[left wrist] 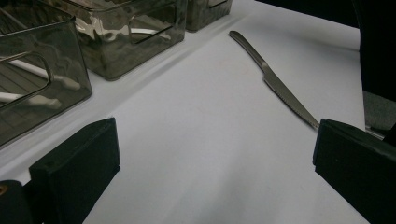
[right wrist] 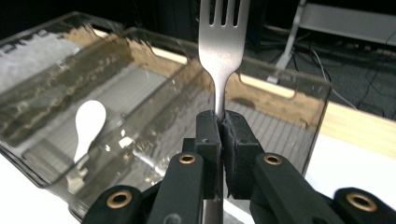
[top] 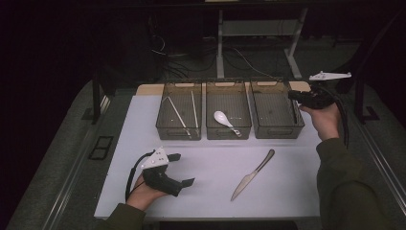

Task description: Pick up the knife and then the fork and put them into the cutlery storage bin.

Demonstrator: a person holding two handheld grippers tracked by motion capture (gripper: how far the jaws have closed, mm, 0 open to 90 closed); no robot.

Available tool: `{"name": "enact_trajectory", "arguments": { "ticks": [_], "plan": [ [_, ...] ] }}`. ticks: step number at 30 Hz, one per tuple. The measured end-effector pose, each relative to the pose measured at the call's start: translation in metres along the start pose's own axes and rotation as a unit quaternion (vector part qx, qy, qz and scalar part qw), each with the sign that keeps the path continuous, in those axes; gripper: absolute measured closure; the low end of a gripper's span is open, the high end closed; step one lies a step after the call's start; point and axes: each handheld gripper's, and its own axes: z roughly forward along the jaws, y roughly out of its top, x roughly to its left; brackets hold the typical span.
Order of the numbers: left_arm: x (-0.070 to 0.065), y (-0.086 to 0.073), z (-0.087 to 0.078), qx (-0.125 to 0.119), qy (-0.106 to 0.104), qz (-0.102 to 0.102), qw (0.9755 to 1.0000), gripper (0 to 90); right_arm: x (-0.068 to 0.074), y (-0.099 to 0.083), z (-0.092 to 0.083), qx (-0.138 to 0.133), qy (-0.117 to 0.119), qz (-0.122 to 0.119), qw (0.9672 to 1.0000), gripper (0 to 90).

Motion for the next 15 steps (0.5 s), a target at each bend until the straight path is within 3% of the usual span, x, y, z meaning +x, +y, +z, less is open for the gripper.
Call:
{"name": "enact_trajectory", "arguments": {
  "ticks": [10,15],
  "plan": [
    [0.0,0.0,0.0,-0.001,0.001,-0.001,1.0,0.0,-0.006,-0.025,0.017,0.053,-0.012,0.003,0.9985,84.9],
    [0.0,0.0,0.0,-0.001,0.0,-0.001,1.0,0.0,-0.009,-0.032,0.021,0.065,-0.012,0.003,0.9978,84.8]
  ]
}}
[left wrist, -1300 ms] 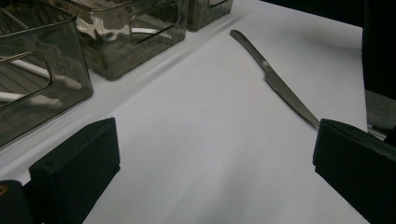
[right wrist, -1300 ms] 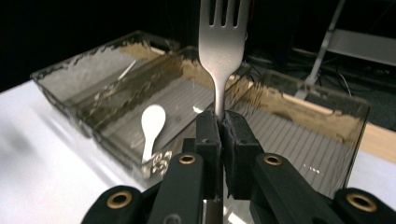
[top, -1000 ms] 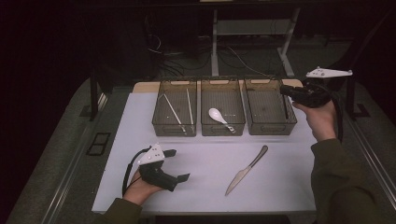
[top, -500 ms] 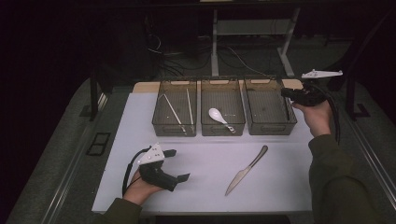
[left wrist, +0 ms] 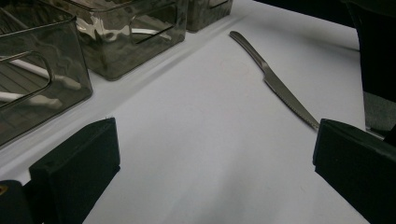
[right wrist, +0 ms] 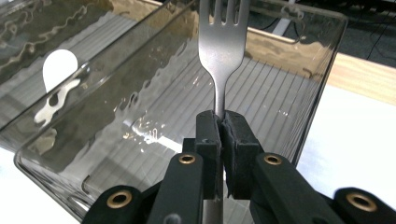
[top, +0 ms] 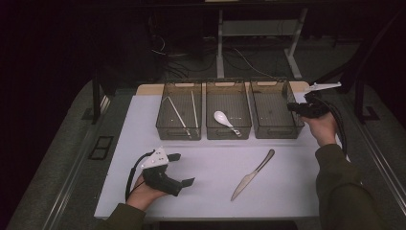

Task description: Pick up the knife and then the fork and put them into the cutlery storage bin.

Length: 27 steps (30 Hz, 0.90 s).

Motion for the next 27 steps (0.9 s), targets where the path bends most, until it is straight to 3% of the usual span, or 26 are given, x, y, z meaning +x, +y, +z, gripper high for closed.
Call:
{"name": "enact_trajectory", "arguments": {
  "ticks": [11,27],
  "plan": [
    [0.0,0.0,0.0,0.0,0.0,0.0,1.0,0.0,0.002,-0.007,0.012,0.025,0.002,-0.001,0.9997,84.8],
    [0.0,0.0,0.001,0.001,-0.002,0.0,1.0,0.0,0.013,-0.002,0.033,0.06,0.004,-0.023,0.9979,84.6]
  ]
}}
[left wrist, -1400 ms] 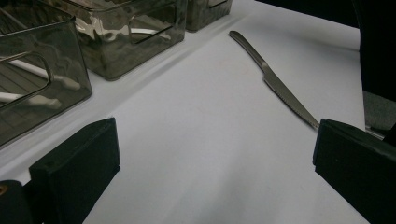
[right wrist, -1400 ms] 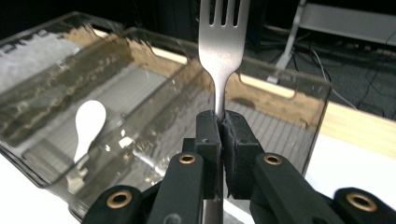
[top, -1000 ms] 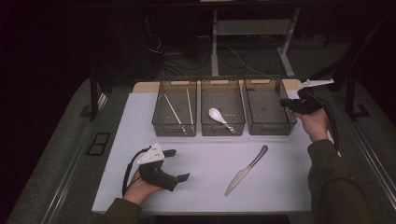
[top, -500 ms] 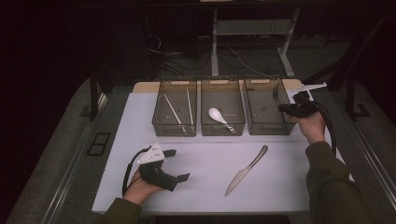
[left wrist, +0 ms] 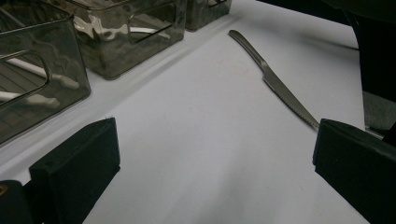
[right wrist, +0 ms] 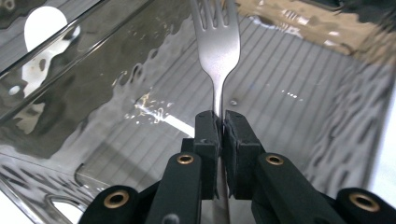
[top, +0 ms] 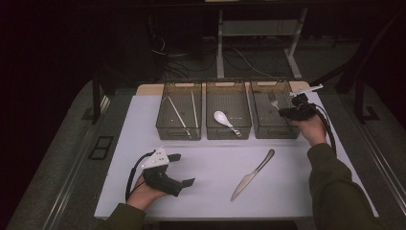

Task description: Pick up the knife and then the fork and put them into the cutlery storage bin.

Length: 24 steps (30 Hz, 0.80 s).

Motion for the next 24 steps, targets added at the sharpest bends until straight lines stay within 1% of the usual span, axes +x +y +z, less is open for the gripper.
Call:
{"name": "enact_trajectory", "arguments": {
  "ticks": [2,7,10,12,16,21,22,24],
  "plan": [
    [0.0,0.0,0.0,0.0,0.0,0.0,1.0,0.0,0.002,0.0,0.002,0.005,0.008,0.002,1.0,86.9],
    [0.0,0.0,-0.001,-0.001,-0.001,-0.001,1.0,0.0,0.002,0.0,0.003,0.003,0.011,0.003,0.9999,84.0],
    [0.0,0.0,-0.001,0.0,0.0,0.0,1.0,0.0,0.002,0.0,0.001,-0.005,0.014,0.006,0.9999,81.4],
    [0.0,0.0,0.0,0.001,0.0,0.0,1.0,0.0,0.002,0.001,-0.002,-0.013,0.021,0.013,0.9996,78.8],
    [0.0,0.0,-0.001,0.001,0.001,0.0,1.0,0.0,0.001,0.002,-0.011,-0.031,0.044,0.03,0.9981,72.7],
    [0.0,0.0,-0.001,0.0,0.0,0.001,1.0,0.0,0.003,0.002,-0.027,-0.052,0.074,0.037,0.9952,64.7],
    [0.0,0.0,-0.001,0.001,0.0,0.001,1.0,0.0,0.004,0.002,-0.03,-0.055,0.079,0.035,0.9947,62.4],
    [0.0,0.0,-0.001,0.0,0.0,0.001,1.0,0.0,0.009,0.001,-0.038,-0.065,0.079,0.035,0.9942,57.8]
  ]
}}
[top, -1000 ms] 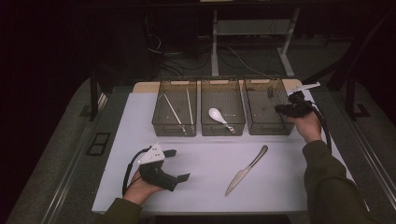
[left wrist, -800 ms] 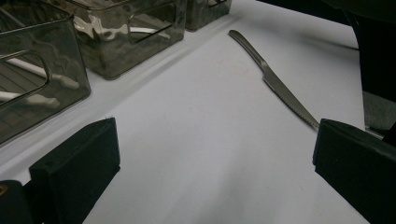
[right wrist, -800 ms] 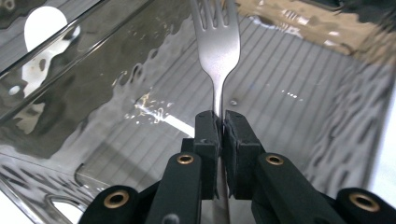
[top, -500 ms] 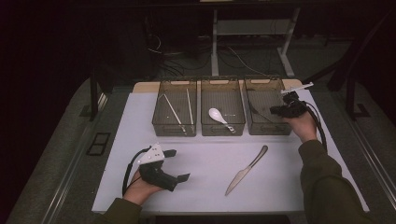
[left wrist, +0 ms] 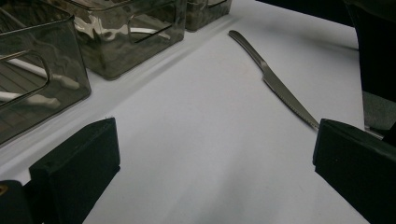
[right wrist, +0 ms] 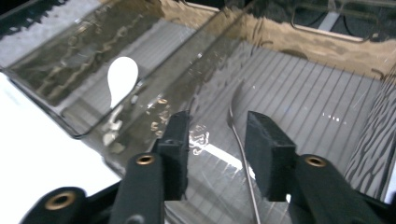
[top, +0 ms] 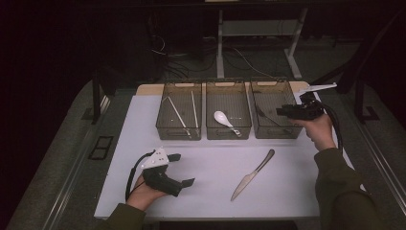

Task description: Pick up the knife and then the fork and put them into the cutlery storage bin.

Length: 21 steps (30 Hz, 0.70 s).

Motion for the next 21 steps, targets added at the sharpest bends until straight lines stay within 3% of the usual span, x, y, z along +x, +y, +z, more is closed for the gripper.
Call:
{"name": "enact_trajectory", "arguments": {
  "ticks": [10,18,21],
  "plan": [
    [0.0,0.0,0.0,0.0,0.0,0.0,1.0,0.0,0.034,-0.012,-0.021,-0.01,0.028,-0.038,0.9988,43.9],
    [-0.001,0.0,0.0,-0.001,0.0,-0.001,1.0,0.0,0.056,-0.032,-0.032,-0.006,0.048,-0.048,0.9977,46.1],
    [-0.001,0.0,0.0,0.0,0.0,-0.001,1.0,0.0,0.064,-0.041,-0.034,0.002,0.045,-0.056,0.9974,52.4]
  ]
}}
